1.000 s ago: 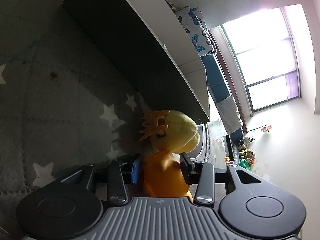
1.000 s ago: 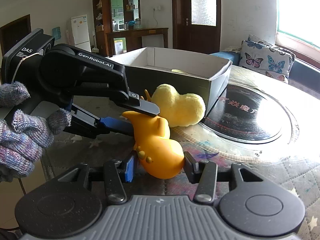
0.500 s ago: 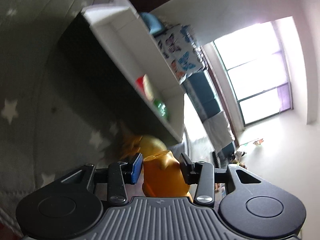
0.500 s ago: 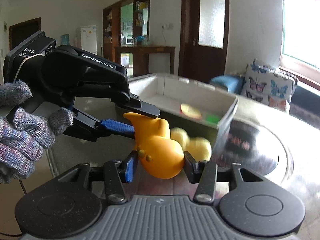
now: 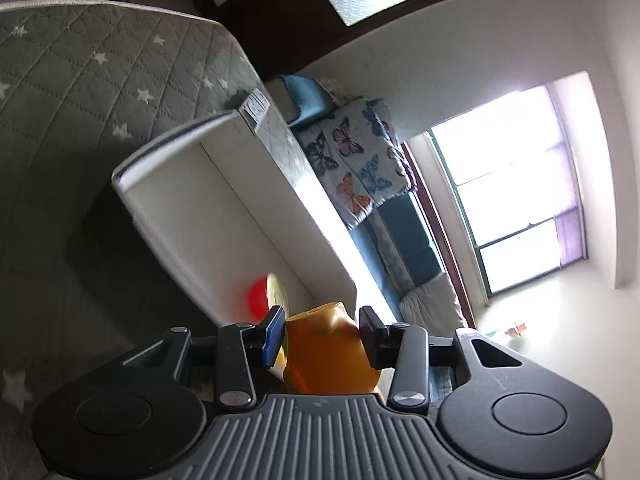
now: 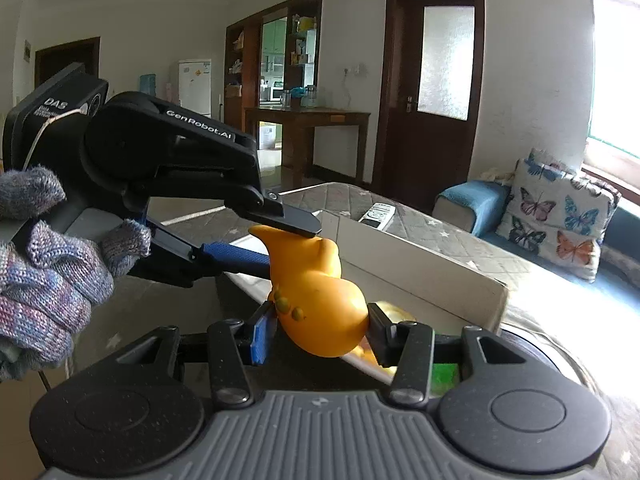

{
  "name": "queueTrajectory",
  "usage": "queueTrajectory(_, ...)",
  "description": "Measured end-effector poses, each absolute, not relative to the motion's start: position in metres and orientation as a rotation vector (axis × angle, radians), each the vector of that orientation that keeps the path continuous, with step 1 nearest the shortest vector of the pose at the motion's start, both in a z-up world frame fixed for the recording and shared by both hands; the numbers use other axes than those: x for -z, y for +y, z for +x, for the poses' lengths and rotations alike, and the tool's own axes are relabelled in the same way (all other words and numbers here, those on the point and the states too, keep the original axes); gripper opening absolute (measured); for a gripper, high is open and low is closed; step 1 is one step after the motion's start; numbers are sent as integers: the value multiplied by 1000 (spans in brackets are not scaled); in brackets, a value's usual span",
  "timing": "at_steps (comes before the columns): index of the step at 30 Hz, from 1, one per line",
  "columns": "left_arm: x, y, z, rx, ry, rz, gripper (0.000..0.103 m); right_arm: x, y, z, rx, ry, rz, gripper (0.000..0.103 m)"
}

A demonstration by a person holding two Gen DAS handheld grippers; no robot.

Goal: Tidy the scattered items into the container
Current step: 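Carry the orange duck into the gray box and open the left gripper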

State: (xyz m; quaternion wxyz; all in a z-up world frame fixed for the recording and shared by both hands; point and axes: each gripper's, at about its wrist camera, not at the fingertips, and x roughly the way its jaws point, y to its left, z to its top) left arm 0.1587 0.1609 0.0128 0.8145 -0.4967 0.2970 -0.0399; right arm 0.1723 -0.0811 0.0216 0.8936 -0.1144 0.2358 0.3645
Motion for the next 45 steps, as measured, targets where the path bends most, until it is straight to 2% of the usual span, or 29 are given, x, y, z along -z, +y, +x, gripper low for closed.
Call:
queueTrajectory(10, 12, 192, 225, 0, 732, -1108, 43, -10, -52, 249, -792, 620, -196, 48)
queueTrajectory(18, 35, 203, 243, -47, 791, -1115, 43, 9, -45, 285, -822, 743, -164, 48)
queueTrajectory(32, 35, 191, 258, -119, 860, -1017, 44, 23, -50, 302, -849, 865, -114, 48)
queueTrajectory(45, 27, 185, 245, -169, 822, -990, 42, 25, -39, 300, -818, 858, -194, 48)
